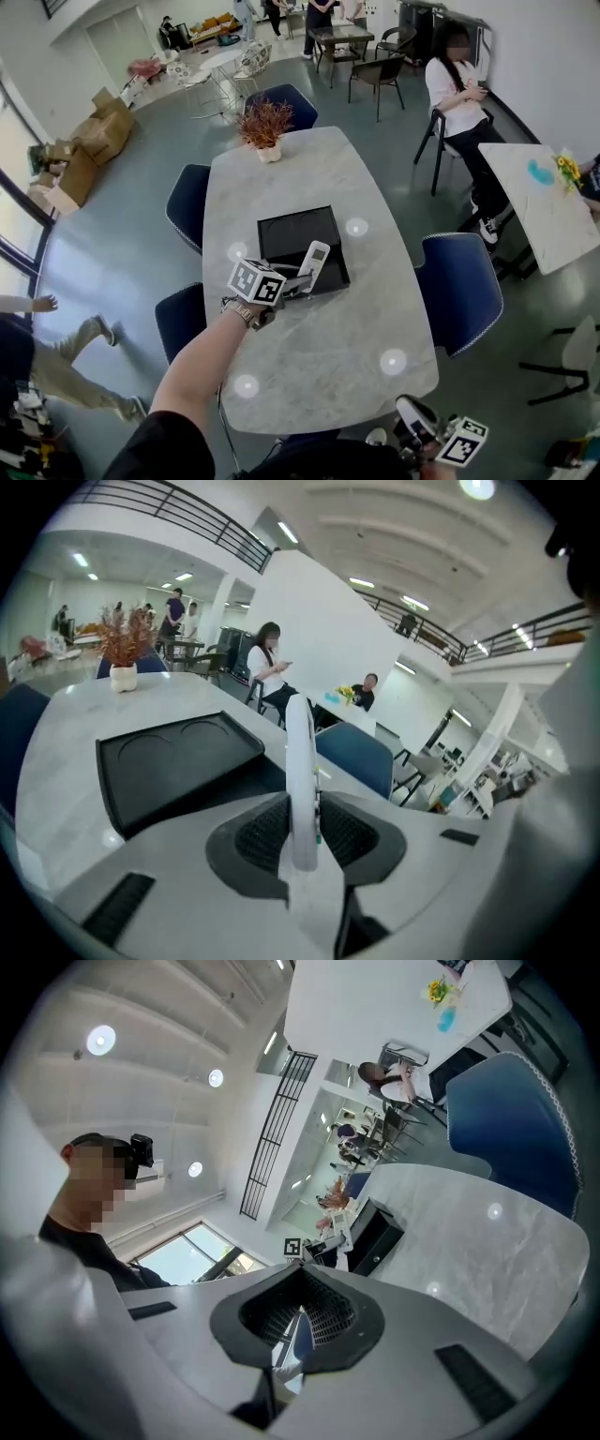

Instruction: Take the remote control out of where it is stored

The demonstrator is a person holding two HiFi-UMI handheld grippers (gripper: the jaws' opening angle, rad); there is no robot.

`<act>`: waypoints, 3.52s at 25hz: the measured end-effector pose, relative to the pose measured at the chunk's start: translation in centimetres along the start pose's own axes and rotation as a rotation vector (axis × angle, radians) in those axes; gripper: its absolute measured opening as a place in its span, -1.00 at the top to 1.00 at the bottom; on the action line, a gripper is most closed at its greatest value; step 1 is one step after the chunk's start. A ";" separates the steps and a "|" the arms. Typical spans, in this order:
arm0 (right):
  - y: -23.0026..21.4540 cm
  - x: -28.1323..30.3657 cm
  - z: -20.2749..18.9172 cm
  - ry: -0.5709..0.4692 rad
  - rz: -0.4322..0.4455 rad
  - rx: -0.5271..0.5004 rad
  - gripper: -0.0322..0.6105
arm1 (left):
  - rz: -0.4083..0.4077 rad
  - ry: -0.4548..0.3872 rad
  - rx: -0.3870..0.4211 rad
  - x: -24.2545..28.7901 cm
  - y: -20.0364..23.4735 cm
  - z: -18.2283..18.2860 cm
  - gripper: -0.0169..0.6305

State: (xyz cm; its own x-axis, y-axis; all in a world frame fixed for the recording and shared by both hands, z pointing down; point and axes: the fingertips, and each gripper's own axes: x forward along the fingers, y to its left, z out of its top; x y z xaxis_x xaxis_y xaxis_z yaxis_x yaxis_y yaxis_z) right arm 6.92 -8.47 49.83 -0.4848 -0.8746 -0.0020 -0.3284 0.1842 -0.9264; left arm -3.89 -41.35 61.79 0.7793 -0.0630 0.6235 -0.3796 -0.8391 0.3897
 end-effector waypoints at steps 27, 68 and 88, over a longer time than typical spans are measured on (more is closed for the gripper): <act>3.7 -16.5 -3.9 0.336 0.281 -0.018 0.88 | -0.056 -0.528 -0.490 -9.5 -36.7 -15.2 0.62; 11.0 -16.6 -22.4 0.461 0.312 0.022 0.87 | -0.231 -0.561 -0.593 -18.5 -51.1 -29.1 0.62; 13.0 -17.0 -25.4 0.471 0.310 -0.024 0.88 | -0.257 -0.602 -0.624 -21.2 -51.5 -31.3 0.62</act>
State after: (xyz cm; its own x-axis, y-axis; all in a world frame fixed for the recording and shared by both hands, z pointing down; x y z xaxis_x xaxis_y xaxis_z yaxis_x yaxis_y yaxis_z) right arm -9.67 20.18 47.43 -0.8694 -0.4840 -0.0995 -0.1285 0.4159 -0.9003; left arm -16.47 20.16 49.73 0.9398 -0.3336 0.0746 -0.2226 -0.4316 0.8742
